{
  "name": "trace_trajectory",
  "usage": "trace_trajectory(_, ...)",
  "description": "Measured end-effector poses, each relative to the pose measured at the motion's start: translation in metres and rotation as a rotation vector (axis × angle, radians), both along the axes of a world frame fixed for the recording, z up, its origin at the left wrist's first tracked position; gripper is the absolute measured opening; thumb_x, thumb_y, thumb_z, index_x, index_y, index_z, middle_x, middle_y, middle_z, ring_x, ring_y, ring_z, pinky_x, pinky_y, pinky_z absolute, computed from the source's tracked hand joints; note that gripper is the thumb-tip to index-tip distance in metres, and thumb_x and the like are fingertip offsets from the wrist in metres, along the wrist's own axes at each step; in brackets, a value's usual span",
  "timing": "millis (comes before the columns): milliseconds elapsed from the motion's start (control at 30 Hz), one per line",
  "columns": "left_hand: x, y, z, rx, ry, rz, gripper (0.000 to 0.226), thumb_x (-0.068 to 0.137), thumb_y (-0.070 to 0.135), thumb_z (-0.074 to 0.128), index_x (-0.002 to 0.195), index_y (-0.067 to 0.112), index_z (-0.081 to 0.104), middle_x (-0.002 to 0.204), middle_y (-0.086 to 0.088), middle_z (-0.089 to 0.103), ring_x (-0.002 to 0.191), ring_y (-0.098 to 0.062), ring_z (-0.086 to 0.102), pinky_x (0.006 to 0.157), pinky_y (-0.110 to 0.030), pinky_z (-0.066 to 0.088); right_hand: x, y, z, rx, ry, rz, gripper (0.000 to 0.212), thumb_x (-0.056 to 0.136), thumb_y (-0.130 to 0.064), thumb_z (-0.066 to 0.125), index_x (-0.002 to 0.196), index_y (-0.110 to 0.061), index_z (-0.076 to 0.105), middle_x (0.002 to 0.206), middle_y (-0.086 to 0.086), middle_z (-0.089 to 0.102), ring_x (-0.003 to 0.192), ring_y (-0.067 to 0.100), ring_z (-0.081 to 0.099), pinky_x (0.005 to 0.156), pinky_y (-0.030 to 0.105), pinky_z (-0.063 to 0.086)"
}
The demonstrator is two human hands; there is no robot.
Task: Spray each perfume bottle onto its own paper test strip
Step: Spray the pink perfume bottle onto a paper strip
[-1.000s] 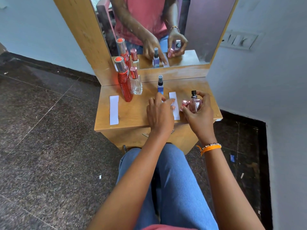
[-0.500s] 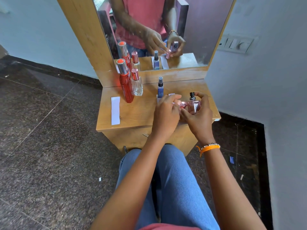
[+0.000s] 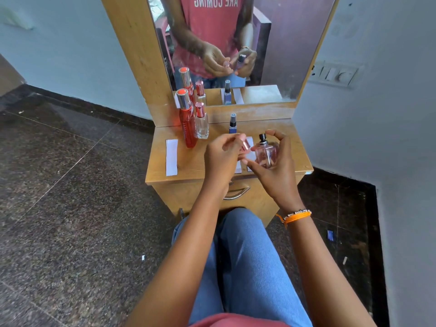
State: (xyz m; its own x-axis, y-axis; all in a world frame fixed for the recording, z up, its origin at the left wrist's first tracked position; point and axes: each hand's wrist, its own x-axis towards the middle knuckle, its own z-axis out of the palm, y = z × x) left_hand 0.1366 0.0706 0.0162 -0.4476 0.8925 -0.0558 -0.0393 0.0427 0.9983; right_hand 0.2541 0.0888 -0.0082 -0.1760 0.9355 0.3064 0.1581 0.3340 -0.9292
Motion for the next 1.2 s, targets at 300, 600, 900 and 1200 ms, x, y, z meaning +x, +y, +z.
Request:
trace_trajectory(300, 0.003, -0.005, 0.01, -0.009, -0.085, -0.076, 0.01, 0.084, 0.021, 0.067, 0.088, 0.012, 0.07, 0.078, 0.003, 0.069, 0.076, -0.004, 0.065, 0.076, -0.019, 0.053, -0.01, -0.011, -0.006, 0.136, -0.034, 0.057, 0.077, 0.078, 0.003, 0.065, 0.139, -0.025, 0.027, 0.124, -0.003, 0.043, 0.111, 0.013, 0.052, 0.081, 0.027, 0.053)
trace_trajectory(600, -0.007, -0.007, 0.015, -0.105, -0.115, -0.163, 0.011, 0.085, 0.025, 0.065, 0.076, 0.02, 0.067, 0.078, 0.007, 0.067, 0.077, 0.001, 0.063, 0.068, -0.014, 0.045, -0.009, -0.012, -0.005, 0.135, -0.062, 0.084, 0.065, 0.08, 0.007, 0.062, 0.138, -0.015, 0.043, 0.109, 0.007, 0.045, 0.093, -0.008, 0.049, 0.077, 0.016, 0.05)
trace_trajectory(900, -0.012, -0.012, 0.01, -0.111, -0.115, -0.242, 0.017, 0.089, 0.03, 0.059, 0.087, 0.017, 0.069, 0.08, 0.004, 0.068, 0.072, 0.002, 0.063, 0.067, -0.013, 0.049, -0.015, -0.016, 0.0, 0.036, 0.02, 0.102, 0.057, 0.081, 0.002, 0.06, 0.132, -0.024, 0.05, 0.109, 0.003, 0.048, 0.089, 0.009, 0.056, 0.072, 0.03, 0.055)
trace_trajectory(1200, -0.011, -0.026, 0.0, -0.183, -0.25, -0.625, 0.032, 0.093, 0.008, 0.052, 0.125, 0.009, 0.052, 0.095, -0.002, 0.066, 0.086, -0.013, 0.066, 0.091, -0.034, 0.054, -0.02, -0.009, 0.017, -0.011, 0.263, 0.031, 0.029, 0.097, -0.024, 0.042, 0.124, -0.033, 0.048, 0.099, 0.004, 0.06, 0.085, 0.008, 0.058, 0.077, 0.025, 0.05)
